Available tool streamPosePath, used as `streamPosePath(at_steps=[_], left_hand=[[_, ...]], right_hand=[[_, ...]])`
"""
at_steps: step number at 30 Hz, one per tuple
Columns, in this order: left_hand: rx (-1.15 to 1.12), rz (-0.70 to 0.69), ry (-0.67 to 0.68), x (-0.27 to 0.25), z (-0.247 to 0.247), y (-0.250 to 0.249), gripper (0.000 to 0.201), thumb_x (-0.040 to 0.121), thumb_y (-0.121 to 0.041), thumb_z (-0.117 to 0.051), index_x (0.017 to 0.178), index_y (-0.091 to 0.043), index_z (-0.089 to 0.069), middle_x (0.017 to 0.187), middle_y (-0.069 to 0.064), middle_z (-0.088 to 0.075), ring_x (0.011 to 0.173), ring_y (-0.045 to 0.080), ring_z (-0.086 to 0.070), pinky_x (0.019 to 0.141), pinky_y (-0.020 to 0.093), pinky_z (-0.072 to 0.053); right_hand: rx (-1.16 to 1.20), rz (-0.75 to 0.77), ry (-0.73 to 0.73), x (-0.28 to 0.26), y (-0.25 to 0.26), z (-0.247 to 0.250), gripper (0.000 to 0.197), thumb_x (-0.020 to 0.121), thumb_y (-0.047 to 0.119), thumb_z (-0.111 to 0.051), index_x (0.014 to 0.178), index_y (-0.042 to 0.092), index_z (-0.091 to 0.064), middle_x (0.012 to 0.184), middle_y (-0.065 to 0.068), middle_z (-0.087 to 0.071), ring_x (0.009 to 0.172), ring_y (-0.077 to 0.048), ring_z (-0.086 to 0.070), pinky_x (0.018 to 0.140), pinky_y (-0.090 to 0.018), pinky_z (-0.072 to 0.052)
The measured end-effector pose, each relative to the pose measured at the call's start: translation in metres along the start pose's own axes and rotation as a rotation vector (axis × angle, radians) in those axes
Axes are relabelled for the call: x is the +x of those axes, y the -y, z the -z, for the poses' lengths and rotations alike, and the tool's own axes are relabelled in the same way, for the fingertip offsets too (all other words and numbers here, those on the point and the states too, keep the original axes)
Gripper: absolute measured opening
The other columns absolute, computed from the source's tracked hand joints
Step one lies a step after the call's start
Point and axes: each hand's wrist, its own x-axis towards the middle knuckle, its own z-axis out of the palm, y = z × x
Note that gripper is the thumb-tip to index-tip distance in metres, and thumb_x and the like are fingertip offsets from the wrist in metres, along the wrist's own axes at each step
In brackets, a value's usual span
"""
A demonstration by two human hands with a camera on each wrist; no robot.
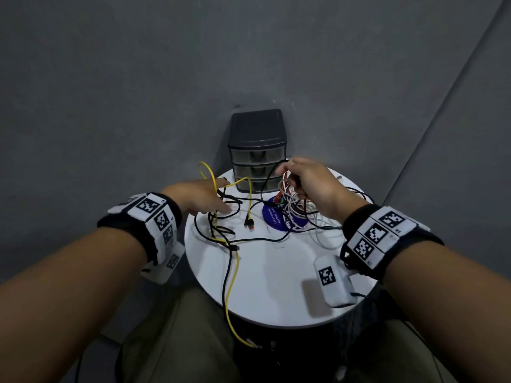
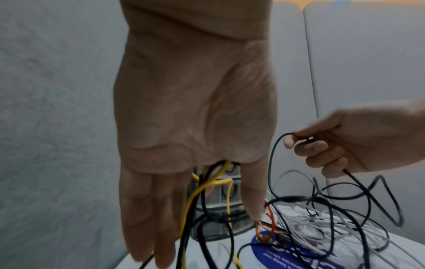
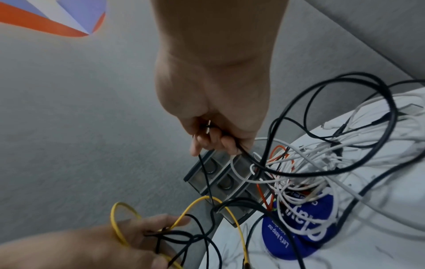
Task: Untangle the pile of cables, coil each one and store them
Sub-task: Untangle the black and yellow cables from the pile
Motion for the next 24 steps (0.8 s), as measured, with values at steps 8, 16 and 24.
streamPosePath(at_steps=[8, 16, 24], left_hand=[[-0.084, -0.059, -0.103, -0.004, 0.03, -0.012, 0.015, 0.092, -0.022, -0.072, 0.101, -0.018, -0.06, 0.089, 0.006, -0.063, 0.067, 0.021, -0.068, 0.045, 0.023, -0.042], [-0.121, -0.095, -0.666, -0.006, 0.034, -0.029, 0.041, 0.074, -0.033, -0.067, 0.107, -0.026, -0.044, 0.104, 0.008, -0.065, 0.093, 0.033, -0.065, 0.084, 0.048, -0.056], [0.061, -0.415, -0.113, -0.013, 0.0, -0.055, 0.085, 0.083, -0.024, -0.079, 0.149, -0.026, -0.025, 0.135, 0.005, -0.057, 0.122, 0.024, -0.053, 0.103, 0.043, -0.046]], right_hand=[[-0.141, -0.023, 0.001, 0.005, -0.001, -0.008, 0.029, 0.099, 0.014, -0.051, 0.079, 0.016, -0.072, 0.062, 0.0, -0.054, 0.056, -0.012, -0.045, 0.053, -0.023, -0.033], [-0.285, 0.094, -0.022, 0.001, 0.011, -0.011, 0.03, 0.105, 0.022, -0.045, 0.102, 0.015, -0.075, 0.075, 0.014, -0.057, 0.068, 0.0, -0.047, 0.063, -0.023, -0.035], [-0.317, 0.216, -0.05, -0.002, 0.021, -0.016, 0.027, 0.1, 0.018, -0.051, 0.083, 0.012, -0.071, 0.081, 0.004, -0.067, 0.074, -0.01, -0.055, 0.072, -0.032, -0.042]])
